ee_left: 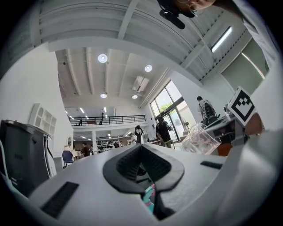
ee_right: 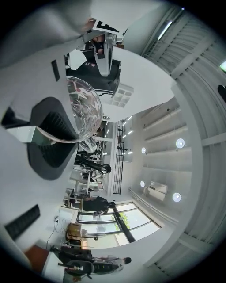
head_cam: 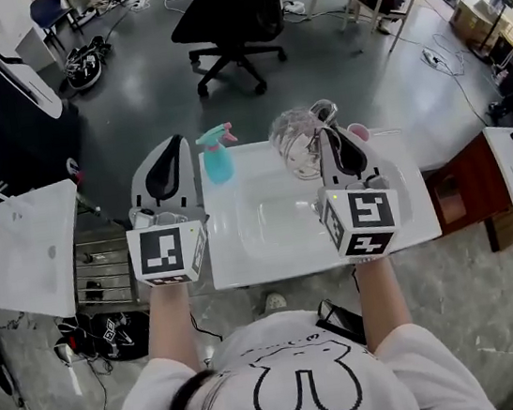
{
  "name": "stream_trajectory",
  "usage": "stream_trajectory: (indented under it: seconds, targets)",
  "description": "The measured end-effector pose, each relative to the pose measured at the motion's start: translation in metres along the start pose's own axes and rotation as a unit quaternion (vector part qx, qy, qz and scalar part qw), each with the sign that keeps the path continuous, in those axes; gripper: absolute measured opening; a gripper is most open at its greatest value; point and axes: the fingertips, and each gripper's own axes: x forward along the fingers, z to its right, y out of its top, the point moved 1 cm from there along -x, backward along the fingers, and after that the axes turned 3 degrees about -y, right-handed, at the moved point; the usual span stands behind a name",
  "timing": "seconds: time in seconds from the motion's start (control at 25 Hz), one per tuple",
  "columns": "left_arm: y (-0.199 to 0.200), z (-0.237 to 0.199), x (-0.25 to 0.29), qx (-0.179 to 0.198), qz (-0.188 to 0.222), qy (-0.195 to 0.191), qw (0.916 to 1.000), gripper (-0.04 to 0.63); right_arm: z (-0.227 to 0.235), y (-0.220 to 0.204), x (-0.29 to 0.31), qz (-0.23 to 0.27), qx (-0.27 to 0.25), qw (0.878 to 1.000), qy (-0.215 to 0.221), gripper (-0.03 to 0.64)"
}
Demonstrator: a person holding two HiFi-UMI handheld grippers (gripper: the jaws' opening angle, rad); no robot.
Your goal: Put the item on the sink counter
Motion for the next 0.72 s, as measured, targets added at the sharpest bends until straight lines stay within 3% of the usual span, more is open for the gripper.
stream_trajectory:
  seconds: [0.36, 0.72]
  targets:
    - [-0.032, -0.015, 0.026, -0.003, -0.03, 0.025, 0.9992, 0.011, 0.001, -0.042, 0.067, -0.099, 0.039, 0.994, 0.032, 0.038]
    - [-0.056, -0.027, 0.04, -0.01, -0.05, 0.028, 0.9983, 0.011, -0.017, -0.095, 0.112, -0.224, 0.05, 0.971, 0.066, 0.04]
